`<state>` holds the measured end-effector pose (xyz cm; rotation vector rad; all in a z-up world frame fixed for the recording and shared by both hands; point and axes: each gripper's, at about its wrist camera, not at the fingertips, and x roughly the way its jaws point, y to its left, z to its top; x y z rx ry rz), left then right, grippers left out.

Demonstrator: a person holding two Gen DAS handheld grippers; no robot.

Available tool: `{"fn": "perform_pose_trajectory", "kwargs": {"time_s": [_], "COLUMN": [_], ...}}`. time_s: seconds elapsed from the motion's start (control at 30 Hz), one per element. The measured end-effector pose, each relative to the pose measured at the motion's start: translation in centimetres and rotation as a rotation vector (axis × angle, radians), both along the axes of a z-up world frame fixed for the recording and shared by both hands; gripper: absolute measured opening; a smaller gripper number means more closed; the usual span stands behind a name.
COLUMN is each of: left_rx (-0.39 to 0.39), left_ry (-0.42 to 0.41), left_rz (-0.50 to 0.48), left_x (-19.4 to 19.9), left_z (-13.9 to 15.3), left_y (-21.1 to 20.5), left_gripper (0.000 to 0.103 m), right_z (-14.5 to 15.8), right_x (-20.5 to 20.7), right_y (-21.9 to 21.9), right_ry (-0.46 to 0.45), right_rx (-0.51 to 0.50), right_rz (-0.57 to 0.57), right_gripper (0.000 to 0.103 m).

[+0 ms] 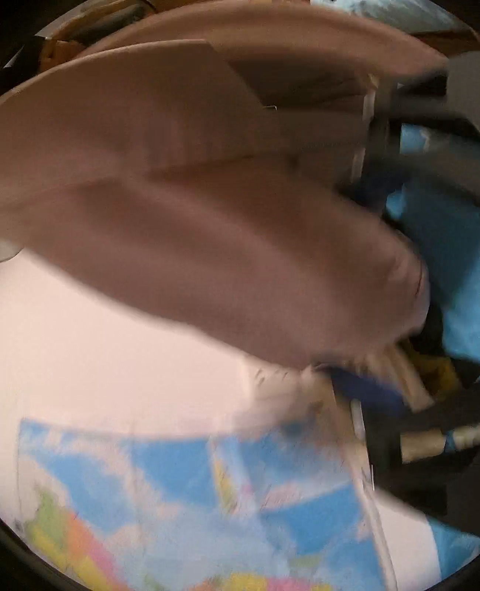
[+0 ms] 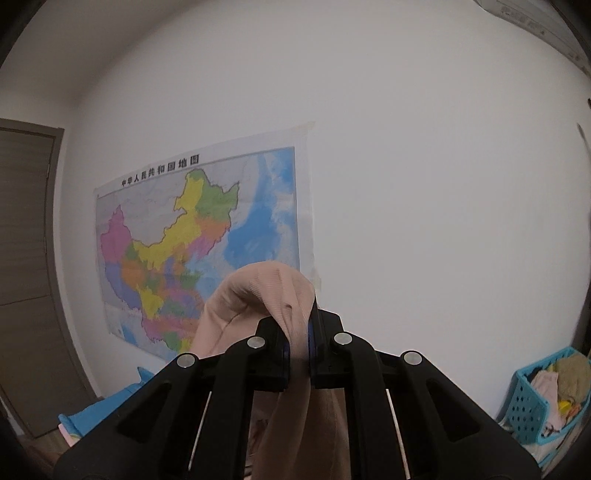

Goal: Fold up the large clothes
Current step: 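Lift the pink jacket up off the pile with both grippers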

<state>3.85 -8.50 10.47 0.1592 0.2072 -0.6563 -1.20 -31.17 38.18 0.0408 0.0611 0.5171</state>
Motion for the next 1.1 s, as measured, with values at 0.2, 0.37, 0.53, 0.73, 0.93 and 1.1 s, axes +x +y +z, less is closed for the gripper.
{"fn": "perform_pose_trajectory", "kwargs": {"time_s": [0.2,0.37,0.53,0.73,0.93,1.1], "left_rx": [-0.129,-0.279,-0.293,-0.165,0.002,0.073], "left_ry": [-0.05,-0.162,-0.289,-0.354,-0.293,0.011], "left_rz": [0.121,0.194,0.273,0.419,0.615,0.774], "left_x": [-0.5,-5.3,-12.3,-20.3,-20.3,-9.1], "left_z": [3.1,10.2,15.9,19.9,20.3,12.4], "left_y": [5.2,12.4,16.1,18.4,19.7,24.1], "left_gripper": [0.007,0.006,0.007,0.007,0.007,0.007], "right_z": [0.7,2.0,2.3,1.7,-1.5,-9.1], "right_x": [-4.4,-9.3,-14.0,-17.6,-10.9,2.2], "right_y": [-1.0,-2.2,-1.3,0.7,3.1,10.2], "right_ry": [-0.032,-0.1,-0.139,-0.149,0.009,0.289], "right_rx": [0.001,0.022,0.001,-0.024,0.047,0.002], "right_rz": [0.004,0.037,0.065,0.147,0.252,0.295], "right_gripper": [0.007,0.007,0.007,0.007,0.008,0.008]}}
